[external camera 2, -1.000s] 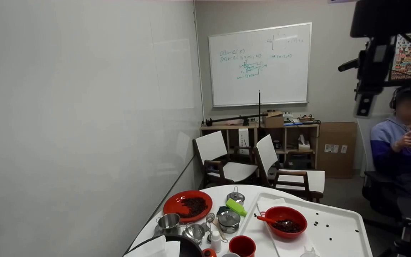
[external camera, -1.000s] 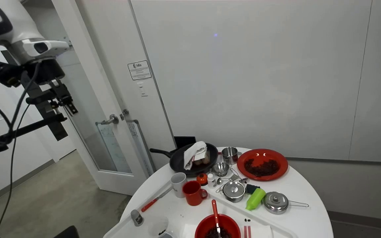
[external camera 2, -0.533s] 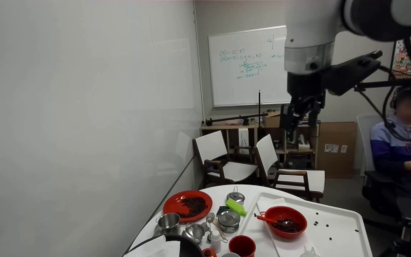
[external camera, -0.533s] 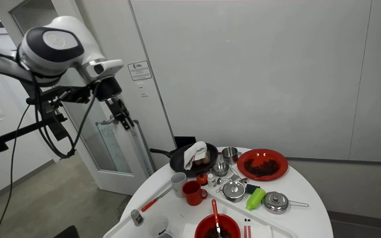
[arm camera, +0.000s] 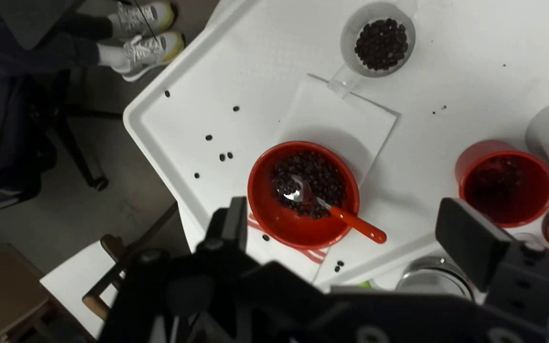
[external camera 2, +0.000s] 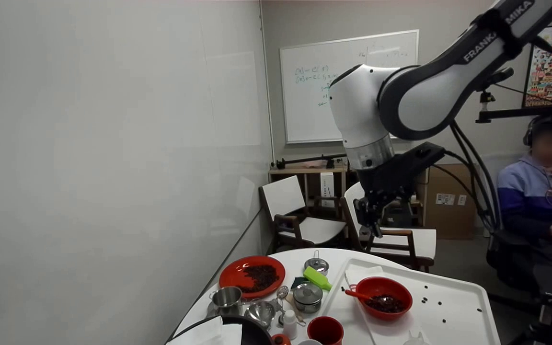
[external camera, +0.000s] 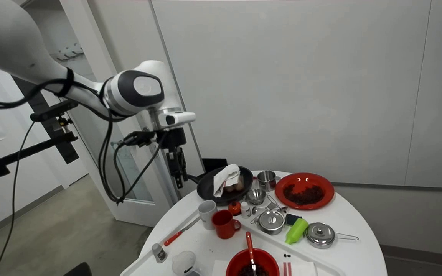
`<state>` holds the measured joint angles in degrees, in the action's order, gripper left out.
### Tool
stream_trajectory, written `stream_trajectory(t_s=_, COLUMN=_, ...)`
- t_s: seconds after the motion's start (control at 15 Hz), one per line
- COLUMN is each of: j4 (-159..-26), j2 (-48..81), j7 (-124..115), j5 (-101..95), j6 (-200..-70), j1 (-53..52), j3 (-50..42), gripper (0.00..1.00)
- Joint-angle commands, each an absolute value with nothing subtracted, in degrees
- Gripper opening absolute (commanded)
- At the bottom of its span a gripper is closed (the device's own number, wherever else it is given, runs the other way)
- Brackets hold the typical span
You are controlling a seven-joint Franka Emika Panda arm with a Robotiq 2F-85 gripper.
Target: Pour contents from the jug into the red bowl.
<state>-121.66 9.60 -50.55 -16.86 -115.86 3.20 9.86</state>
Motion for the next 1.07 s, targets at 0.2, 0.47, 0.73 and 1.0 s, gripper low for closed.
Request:
stream_trajectory(t_s=0.2, j4=-126.86, j2=11.24, j7=-54.21, j5=-4.98, j6=-113.82, j1=-1.51, j3=3.93, gripper=1.00)
stream_trajectory(t_s=0.47, j4=-127.51, j2=12.58, j7=-52.69, j5=-3.61, j6=-114.14, j1=-2.77, j3=2.89, gripper=1.00)
stream_trajectory(t_s=0.73, j4=-126.23, j2=13.15, j7=-54.67, j5=-4.56, j6=-111.55, j1=-3.65, j3=2.25, gripper=1.00)
stream_trajectory(t_s=1.0, j4=-123.37, j2=22.66, j7=-68.41, j5=-5.18, j6=-116.71, j1=-4.93, j3=-0.23, gripper=1.00)
